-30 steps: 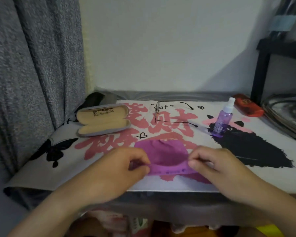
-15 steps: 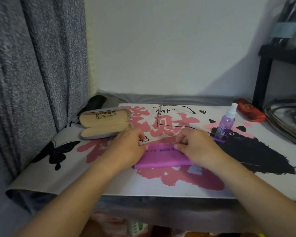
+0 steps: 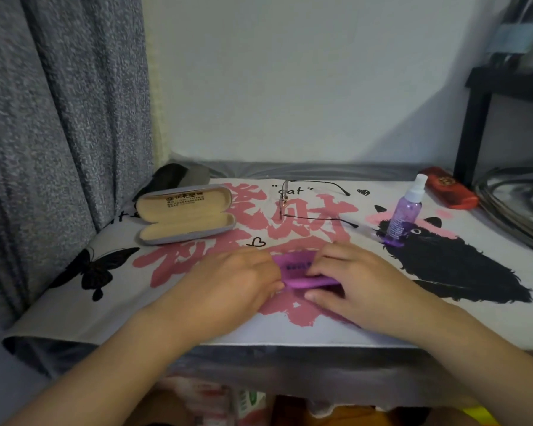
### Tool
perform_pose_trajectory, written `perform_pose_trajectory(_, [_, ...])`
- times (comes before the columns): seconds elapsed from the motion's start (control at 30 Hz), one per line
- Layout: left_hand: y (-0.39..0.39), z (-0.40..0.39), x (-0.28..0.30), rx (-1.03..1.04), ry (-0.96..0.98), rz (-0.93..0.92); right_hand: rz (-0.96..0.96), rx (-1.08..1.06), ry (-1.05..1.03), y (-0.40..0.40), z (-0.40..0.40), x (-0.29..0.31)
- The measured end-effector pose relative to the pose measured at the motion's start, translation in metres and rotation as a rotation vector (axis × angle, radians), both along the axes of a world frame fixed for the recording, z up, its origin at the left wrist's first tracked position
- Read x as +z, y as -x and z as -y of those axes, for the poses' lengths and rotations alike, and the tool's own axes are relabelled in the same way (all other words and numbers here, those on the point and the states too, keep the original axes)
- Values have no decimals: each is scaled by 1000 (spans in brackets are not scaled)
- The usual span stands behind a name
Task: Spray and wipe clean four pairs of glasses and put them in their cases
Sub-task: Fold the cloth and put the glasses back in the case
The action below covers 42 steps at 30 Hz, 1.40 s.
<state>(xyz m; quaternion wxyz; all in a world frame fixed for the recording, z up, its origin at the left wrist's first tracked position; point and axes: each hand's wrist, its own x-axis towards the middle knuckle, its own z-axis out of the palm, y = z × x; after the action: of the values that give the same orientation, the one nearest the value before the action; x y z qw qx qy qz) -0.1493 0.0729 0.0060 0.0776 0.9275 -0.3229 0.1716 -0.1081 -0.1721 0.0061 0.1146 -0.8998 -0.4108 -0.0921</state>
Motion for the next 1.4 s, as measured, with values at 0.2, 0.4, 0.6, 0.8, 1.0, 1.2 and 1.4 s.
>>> perform_pose_trajectory(0.2, [24,-9,-5,2,-11,-27,83,89,-26,17,17,0])
perform_pose_trajectory(0.4, [23,-15,-6,39,66,-72,-40,-8,-66,13,23,-2])
perform_pose_trajectory(0.6, [19,2,17,301,865,-588,-431,-176,-558,18,15,28])
perform_pose_trajectory(0.8, [-17,-6,26,461,582,-713,-637,-330,-455,-21,2,24])
perform_pose_trajectory(1.0, [-24,-10,19,339,642,-766,-468,-309,-474,-24,7,13])
perform_pose_trajectory(1.2, [-3,-22,1,133,767,-498,-302,-122,-483,-2,25,11])
perform_pose_trajectory(1.4, [9,-28,-8,54,517,-481,-245,-16,-227,8,40,0])
